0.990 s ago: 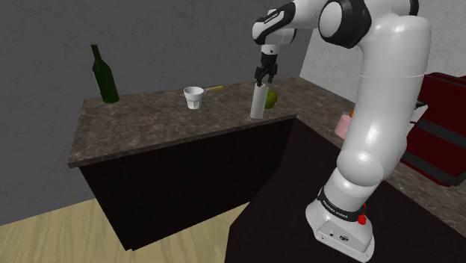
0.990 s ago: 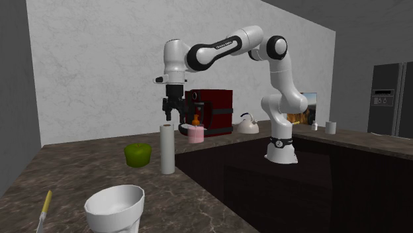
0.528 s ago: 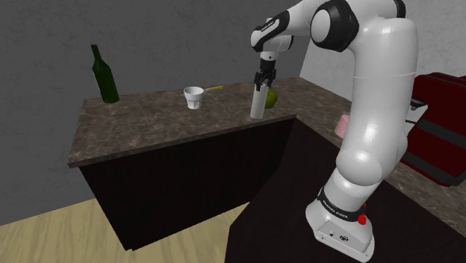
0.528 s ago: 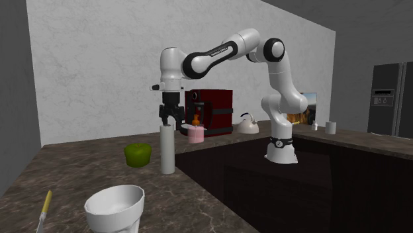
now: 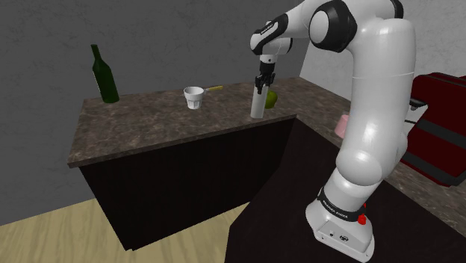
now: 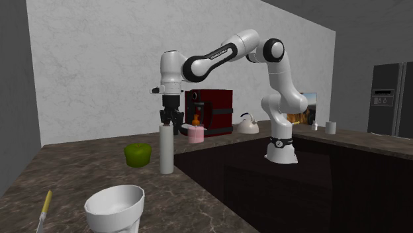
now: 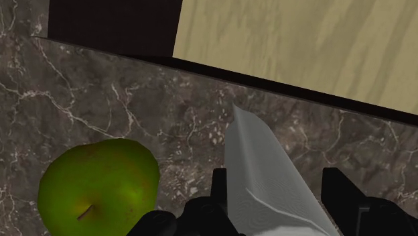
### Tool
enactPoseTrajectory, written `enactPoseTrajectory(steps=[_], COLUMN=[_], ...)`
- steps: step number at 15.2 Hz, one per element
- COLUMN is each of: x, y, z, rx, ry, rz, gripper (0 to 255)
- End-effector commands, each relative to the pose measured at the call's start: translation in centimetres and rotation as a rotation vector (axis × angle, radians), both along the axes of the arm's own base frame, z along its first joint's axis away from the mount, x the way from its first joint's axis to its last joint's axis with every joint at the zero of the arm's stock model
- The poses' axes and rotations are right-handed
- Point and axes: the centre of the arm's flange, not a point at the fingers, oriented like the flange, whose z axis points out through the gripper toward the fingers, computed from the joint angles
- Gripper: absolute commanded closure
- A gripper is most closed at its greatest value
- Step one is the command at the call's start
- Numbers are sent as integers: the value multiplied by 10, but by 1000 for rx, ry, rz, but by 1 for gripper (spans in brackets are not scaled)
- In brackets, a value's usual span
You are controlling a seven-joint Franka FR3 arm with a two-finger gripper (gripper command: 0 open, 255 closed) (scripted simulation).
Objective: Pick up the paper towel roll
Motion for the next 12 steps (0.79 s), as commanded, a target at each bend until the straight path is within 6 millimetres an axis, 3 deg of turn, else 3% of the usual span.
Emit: enactPoseTrajectory(steps=[1,5,12], x=[0,0,0], y=[0,0,0], z=[0,-1,36], rx=[0,0,0], ry=[1,1,1], rz=[0,0,0], gripper=[255,255,255])
